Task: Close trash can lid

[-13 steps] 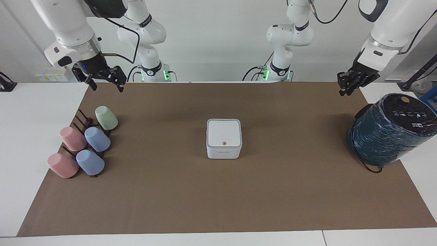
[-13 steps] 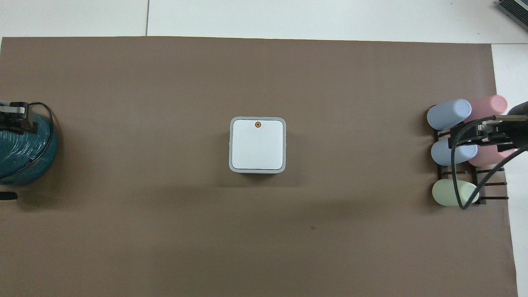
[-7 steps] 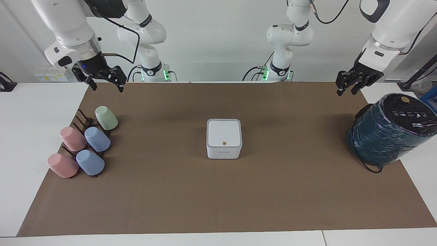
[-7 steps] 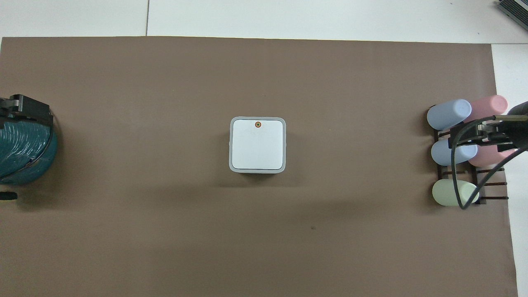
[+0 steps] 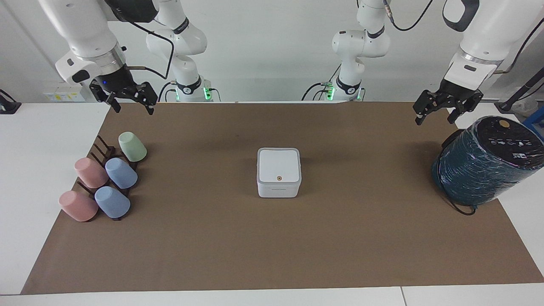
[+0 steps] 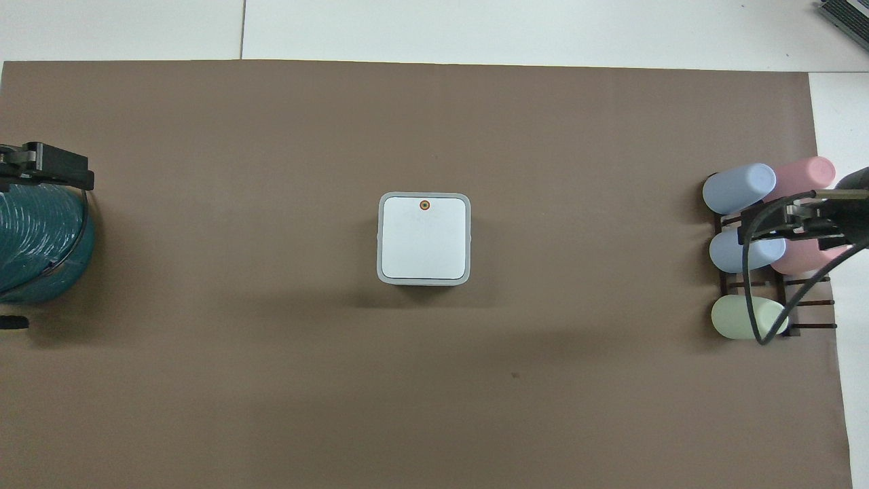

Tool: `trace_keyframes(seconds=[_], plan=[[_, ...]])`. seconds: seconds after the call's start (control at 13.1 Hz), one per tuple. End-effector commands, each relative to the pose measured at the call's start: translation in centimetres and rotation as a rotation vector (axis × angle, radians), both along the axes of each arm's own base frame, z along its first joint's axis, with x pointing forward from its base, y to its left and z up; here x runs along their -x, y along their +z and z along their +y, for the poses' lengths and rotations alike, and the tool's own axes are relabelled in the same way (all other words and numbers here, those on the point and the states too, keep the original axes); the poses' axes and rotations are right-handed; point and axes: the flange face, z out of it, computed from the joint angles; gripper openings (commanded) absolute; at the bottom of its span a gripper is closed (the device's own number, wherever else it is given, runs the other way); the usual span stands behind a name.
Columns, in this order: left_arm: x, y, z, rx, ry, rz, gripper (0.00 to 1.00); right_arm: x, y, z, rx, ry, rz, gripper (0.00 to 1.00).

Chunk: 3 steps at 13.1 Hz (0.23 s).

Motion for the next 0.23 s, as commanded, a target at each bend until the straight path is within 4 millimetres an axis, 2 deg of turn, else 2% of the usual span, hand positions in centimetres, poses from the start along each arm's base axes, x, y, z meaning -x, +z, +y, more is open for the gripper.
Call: trace_keyframes(seconds=[0.0,0.15], plan=[[0.97,-0.2,-0.18,-0.007,-0.023,-0.026,1.0,0.25,0.18,-0.02,-0.016,0.011,0.004,1.0],[1.06,-0.29,-0.36,-0.005,-0.026,-0.022,1.0,0.25,0.18,-0.02,-0.016,0.011,0.004,1.0]])
